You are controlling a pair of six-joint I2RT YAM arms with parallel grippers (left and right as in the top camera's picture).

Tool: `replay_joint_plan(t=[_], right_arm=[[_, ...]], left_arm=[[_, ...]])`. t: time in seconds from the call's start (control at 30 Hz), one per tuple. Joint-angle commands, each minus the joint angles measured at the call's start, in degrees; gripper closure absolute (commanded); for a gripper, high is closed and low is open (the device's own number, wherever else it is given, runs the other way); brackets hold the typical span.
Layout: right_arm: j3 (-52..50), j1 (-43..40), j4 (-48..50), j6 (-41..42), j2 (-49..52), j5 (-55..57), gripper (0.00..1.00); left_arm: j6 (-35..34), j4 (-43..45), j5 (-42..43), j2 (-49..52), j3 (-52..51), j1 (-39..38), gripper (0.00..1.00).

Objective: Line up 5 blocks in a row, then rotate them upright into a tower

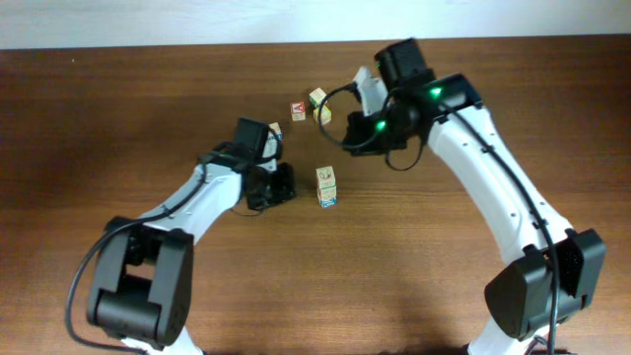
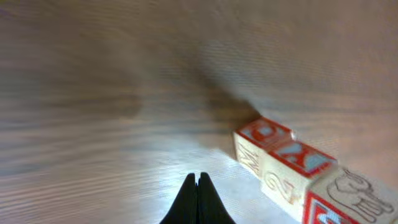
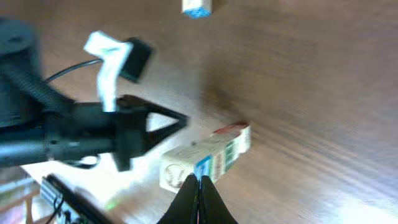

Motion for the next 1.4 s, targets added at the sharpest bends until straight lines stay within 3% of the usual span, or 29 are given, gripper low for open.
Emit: replay_joint_plan(t=[0.0, 0.17, 0.2, 0.3, 0.53, 0.57, 0.67, 0.7, 1.13, 1.37], right_arm=[[7.02, -4.2, -5.62, -3.58, 0.28, 0.9, 0.95], [24.65, -9.03, -22.01, -4.94, -1.2, 9.99, 0.77], [30.05, -9.6, -26.12, -4.98, -2.27, 12.76, 0.7], [36.98, -9.57, -30.42, -4.92, -4.68, 16.31, 0.51], [41.92, -9.57, -34.73, -3.41, -11.47, 19.21, 0.39], [41.9, -9.57, -34.84, -3.43, -12.61, 19.28, 0.29], [41.79, -9.57, -34.84, -3.43, -16.46, 19.28, 0.12], [41.79, -9.57, -34.82, -3.43, -17.68, 19.28, 0.02], [41.79, -9.57, -34.8, -3.48, -32.87, 16.65, 0.02], [41.72, -9.57, -34.8, -5.46, -34.14, 24.81, 0.02]], left_arm=[[0.59, -4.55, -10.38, -6.21, 1.77, 2.78, 1.0], [6.23, -15.32, -23.56, -16.41, 10.54, 5.2, 1.0], [6.67, -15.98, -27.12, -20.57, 11.76, 5.53, 0.95], [6.64, -15.96, -30.36, -25.9, 11.74, 5.53, 0.64], [6.64, -17.62, -31.52, -28.63, 11.67, 5.53, 0.3], [6.64, -18.45, -31.54, -28.59, 11.61, 5.53, 0.01], [6.62, -20.5, -31.47, -28.48, 11.41, 5.53, 0.01], [6.62, -20.5, -31.47, -28.48, 11.41, 5.53, 0.01], [6.64, -20.5, -31.47, -28.48, 11.41, 5.53, 0.01], [6.62, -20.48, -31.45, -28.48, 11.41, 5.53, 0.01]])
